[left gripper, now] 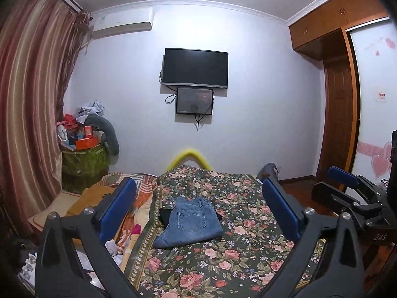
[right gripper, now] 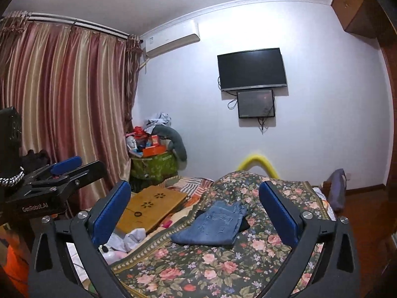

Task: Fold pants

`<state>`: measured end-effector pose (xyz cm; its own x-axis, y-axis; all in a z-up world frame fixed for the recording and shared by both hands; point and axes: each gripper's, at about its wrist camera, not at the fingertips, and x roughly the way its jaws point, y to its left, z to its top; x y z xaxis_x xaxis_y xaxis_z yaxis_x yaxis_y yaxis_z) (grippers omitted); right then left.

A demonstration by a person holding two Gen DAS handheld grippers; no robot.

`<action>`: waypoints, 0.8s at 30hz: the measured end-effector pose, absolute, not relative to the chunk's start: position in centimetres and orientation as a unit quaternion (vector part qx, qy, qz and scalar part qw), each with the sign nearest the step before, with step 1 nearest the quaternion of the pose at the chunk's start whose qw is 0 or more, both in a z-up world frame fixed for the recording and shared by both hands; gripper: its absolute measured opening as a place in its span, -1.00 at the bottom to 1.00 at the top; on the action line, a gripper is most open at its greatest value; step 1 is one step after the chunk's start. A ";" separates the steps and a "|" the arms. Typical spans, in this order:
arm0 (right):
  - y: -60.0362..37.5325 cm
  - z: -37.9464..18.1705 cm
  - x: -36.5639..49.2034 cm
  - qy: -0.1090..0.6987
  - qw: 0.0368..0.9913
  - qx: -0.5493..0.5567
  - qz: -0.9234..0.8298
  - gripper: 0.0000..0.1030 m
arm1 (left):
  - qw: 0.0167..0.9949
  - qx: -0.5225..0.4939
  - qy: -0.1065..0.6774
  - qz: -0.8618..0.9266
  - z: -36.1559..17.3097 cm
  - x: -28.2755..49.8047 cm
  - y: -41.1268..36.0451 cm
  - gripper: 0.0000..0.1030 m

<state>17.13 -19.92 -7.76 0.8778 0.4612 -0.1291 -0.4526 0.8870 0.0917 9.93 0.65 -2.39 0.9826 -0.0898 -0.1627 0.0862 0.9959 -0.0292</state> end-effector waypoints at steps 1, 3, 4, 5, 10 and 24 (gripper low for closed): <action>-20.0 -7.7 17.3 0.074 0.969 0.030 0.235 0.99 | 0.996 -0.011 0.083 -0.045 -2.4 9.9 0.6 0.99; -19.8 -8.0 16.9 0.073 0.969 0.032 0.235 0.99 | 0.996 -0.011 0.082 -0.045 -2.5 10.0 0.5 0.99; -19.9 -7.9 16.9 0.073 0.969 0.032 0.234 0.99 | 0.996 -0.010 0.083 -0.044 -2.5 9.9 0.5 0.99; -19.9 -7.8 16.9 0.072 0.969 0.031 0.233 0.99 | 0.996 -0.010 0.083 -0.044 -2.5 9.9 0.5 0.99; -19.8 -8.2 16.5 0.070 0.971 0.026 0.226 1.00 | 0.995 -0.008 0.086 -0.046 -2.8 10.1 0.2 0.99; -20.4 -8.3 16.6 0.082 0.972 0.032 0.219 1.00 | 0.995 -0.002 0.089 -0.048 -3.1 10.3 -0.2 0.99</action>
<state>16.61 -20.45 -8.34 0.8903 0.4314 -0.1460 -0.4208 0.9017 0.0991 10.26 -0.25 -3.10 0.9797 -0.0956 -0.1762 0.0947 0.9954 -0.0134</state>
